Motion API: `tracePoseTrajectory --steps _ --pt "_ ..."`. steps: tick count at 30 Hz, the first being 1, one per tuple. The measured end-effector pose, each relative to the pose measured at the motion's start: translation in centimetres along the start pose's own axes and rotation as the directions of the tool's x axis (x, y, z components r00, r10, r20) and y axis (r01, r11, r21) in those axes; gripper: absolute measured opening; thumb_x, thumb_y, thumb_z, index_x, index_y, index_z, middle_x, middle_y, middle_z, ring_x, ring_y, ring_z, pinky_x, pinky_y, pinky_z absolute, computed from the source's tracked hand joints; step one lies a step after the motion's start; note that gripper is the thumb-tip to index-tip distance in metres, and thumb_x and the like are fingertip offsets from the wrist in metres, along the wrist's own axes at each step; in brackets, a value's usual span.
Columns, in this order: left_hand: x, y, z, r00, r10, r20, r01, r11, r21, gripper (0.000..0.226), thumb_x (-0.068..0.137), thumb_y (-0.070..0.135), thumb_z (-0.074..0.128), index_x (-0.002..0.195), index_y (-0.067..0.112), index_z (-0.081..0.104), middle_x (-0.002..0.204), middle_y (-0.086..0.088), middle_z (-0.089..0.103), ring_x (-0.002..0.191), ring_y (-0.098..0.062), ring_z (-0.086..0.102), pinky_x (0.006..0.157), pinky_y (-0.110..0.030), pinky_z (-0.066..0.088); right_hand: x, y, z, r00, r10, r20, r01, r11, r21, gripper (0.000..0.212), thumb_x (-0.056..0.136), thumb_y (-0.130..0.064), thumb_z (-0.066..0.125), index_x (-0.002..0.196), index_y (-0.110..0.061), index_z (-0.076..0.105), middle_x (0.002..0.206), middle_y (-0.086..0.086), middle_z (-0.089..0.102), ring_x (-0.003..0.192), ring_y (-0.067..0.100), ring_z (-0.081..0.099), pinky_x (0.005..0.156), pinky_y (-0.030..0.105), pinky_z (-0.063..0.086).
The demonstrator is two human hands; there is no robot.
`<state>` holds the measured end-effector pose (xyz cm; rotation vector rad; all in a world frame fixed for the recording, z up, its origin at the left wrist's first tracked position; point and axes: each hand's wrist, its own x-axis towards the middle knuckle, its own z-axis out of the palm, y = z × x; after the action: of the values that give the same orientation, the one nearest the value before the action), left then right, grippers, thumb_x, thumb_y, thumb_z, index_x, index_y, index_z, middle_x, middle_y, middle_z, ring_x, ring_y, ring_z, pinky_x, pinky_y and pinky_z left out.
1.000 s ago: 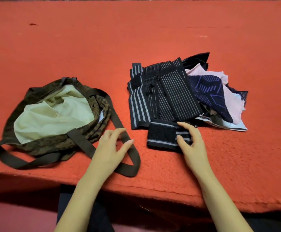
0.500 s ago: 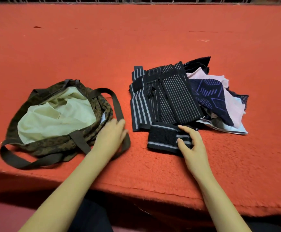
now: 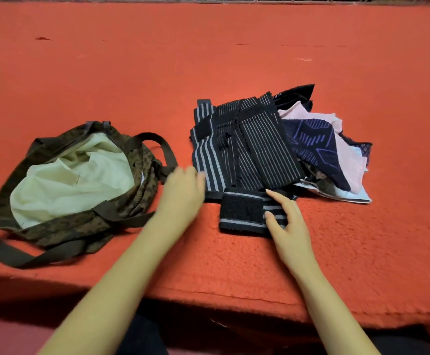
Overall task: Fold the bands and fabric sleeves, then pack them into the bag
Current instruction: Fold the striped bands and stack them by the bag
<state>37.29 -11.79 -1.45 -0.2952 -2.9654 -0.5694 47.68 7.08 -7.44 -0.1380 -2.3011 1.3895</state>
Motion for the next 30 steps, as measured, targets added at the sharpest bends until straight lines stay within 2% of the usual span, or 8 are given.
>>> tracePoseTrajectory --steps 4,9,13,16,19,22,26,30 --pt "-3.9 3.0 3.3 0.979 -0.053 0.196 0.126 0.916 -0.381 0.06 0.085 0.059 0.054 0.115 0.008 0.049 0.114 -0.009 0.059 0.108 -0.026 0.055 0.09 -0.035 0.042 -0.2 -0.3 -0.2 1.0 -0.015 0.005 0.015 0.999 0.03 0.047 0.089 -0.002 0.058 0.121 -0.036 0.051 0.118 -0.023 0.051 0.107 -0.018 0.045 0.083 -0.001 0.031" --pt "-5.8 3.6 4.8 0.981 -0.167 0.102 0.193 0.744 -0.64 0.081 0.077 0.043 0.073 0.139 0.011 0.03 0.13 -0.005 0.044 0.115 -0.018 0.05 0.097 -0.027 0.04 0.0 0.0 -0.4 1.0 -0.008 0.011 0.006 0.986 0.168 0.042 0.084 -0.012 0.054 0.122 -0.031 0.055 0.125 -0.014 0.057 0.119 -0.001 0.05 0.102 0.014 0.034" --pt "-6.9 2.9 5.1 0.969 -0.245 -0.02 0.112 0.512 -0.852 0.065 0.072 0.027 0.08 0.115 0.031 0.032 0.113 -0.001 0.049 0.091 -0.014 0.062 0.086 -0.03 0.05 -0.1 -0.3 -0.2 0.999 -0.013 0.053 0.001 0.977 0.212 0.044 0.087 0.001 0.057 0.123 -0.026 0.057 0.125 -0.012 0.059 0.12 0.003 0.051 0.105 0.019 0.035" --pt "-7.5 3.2 4.9 0.983 -0.172 -0.059 0.033 0.49 -0.871 0.048 0.084 0.025 0.069 0.105 0.031 0.026 0.095 0.003 0.059 0.075 -0.003 0.064 0.079 -0.025 0.05 -0.1 -0.3 -0.1 0.999 0.0 0.044 -0.01 0.974 0.228 0.045 0.087 0.003 0.059 0.123 -0.024 0.058 0.125 -0.009 0.06 0.119 0.004 0.052 0.105 0.022 0.036" --pt "-7.6 3.2 4.7 0.998 -0.053 -0.038 -0.002 0.567 -0.824 0.034 0.092 0.037 0.057 0.107 0.043 0.027 0.083 -0.004 0.07 0.074 -0.02 0.066 0.079 -0.042 0.051 -0.2 -0.4 -0.3 1.0 0.007 0.027 -0.014 0.97 0.242 0.046 0.087 0.003 0.06 0.119 -0.03 0.059 0.122 -0.013 0.062 0.117 0.002 0.053 0.103 0.02 0.037" --pt "-7.4 2.8 4.5 0.999 -0.051 -0.002 0.023 0.49 -0.871 0.035 0.088 0.039 0.059 0.113 0.051 0.038 0.092 -0.01 0.07 0.084 -0.026 0.067 0.083 -0.044 0.053 -0.1 -0.7 -0.5 1.0 0.01 0.024 -0.016 0.962 0.274 0.048 0.086 0.005 0.061 0.114 -0.035 0.06 0.115 -0.022 0.063 0.113 -0.001 0.055 0.097 0.014 0.038" --pt "-7.1 2.1 4.0 0.994 -0.106 0.004 0.039 0.333 -0.942 0.039 0.087 0.013 0.066 0.117 0.035 0.052 0.104 -0.012 0.068 0.096 -0.02 0.067 0.09 -0.035 0.051 -0.5 -1.5 -0.4 0.997 0.046 0.06 -0.064 0.937 0.343 0.039 0.084 0.006 0.063 0.11 -0.023 0.063 0.107 -0.015 0.066 0.097 -0.006 0.061 0.082 0.009 0.044" --pt "-7.6 -0.9 2.1 0.988 -0.147 -0.051 0.017 0.428 -0.904 0.045 0.083 0.002 0.067 0.108 0.035 0.05 0.085 -0.01 0.067 0.077 -0.015 0.068 0.079 -0.034 0.055 -1.3 -2.4 1.0 0.983 0.009 0.184 -0.049 0.976 0.212 0.031 0.082 -0.004 0.07 0.105 -0.024 0.065 0.104 -0.023 0.065 0.095 -0.006 0.061 0.083 0.011 0.043"
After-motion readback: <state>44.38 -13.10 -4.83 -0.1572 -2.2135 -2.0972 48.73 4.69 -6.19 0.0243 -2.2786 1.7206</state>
